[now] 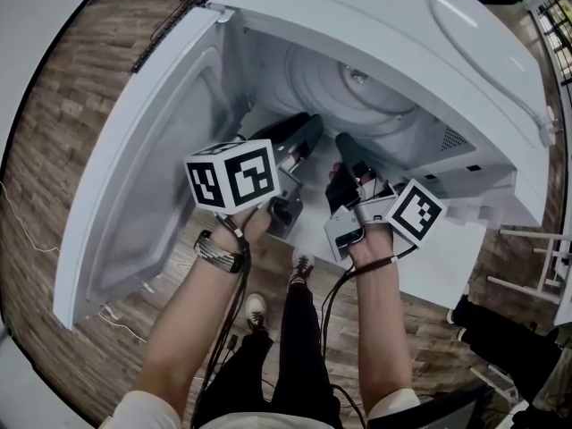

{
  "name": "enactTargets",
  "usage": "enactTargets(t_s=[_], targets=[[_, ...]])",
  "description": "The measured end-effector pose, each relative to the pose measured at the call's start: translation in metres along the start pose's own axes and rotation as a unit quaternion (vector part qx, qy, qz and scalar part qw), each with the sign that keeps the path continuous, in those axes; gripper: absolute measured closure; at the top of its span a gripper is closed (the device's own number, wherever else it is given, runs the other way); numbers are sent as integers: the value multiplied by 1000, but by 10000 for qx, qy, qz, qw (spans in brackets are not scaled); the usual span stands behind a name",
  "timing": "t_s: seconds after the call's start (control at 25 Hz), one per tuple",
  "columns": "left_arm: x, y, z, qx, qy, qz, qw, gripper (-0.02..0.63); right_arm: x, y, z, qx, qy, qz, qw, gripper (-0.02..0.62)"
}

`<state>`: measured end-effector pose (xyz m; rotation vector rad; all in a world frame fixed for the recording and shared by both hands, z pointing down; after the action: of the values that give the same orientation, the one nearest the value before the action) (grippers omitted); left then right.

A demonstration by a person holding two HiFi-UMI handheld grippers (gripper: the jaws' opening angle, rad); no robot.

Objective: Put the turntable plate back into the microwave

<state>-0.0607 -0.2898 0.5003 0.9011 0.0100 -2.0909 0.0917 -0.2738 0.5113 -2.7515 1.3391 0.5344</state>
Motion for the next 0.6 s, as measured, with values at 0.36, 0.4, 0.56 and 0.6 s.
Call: enactTargets(t_s=[0.36, 0.4, 0.56, 0.6], targets=[[1, 0, 1, 31, -61, -165, 9998, 531, -1, 1, 1, 106, 129, -127, 9998, 574], [1, 0, 1, 30, -36, -177, 9998, 531, 0, 1, 1, 114, 141, -146, 9997, 575], [-1, 5, -1, -61, 91, -145, 9998, 565, -2, 1, -2, 53, 183, -146, 9997, 594], [-2, 8, -3, -100, 132, -105, 9998, 589, -3, 0, -4, 31, 193, -153, 9997, 594]])
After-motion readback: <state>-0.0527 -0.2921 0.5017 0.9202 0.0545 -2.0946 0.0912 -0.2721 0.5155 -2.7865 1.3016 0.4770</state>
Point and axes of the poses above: the fingertips, and each gripper's own axes: y forward along the fingers, z to its left, x out of its top, the point moved 7 cm from there along -y, backward along the fingers, and after that the axes turned 8 degrees about z, right-handed, at the moved point
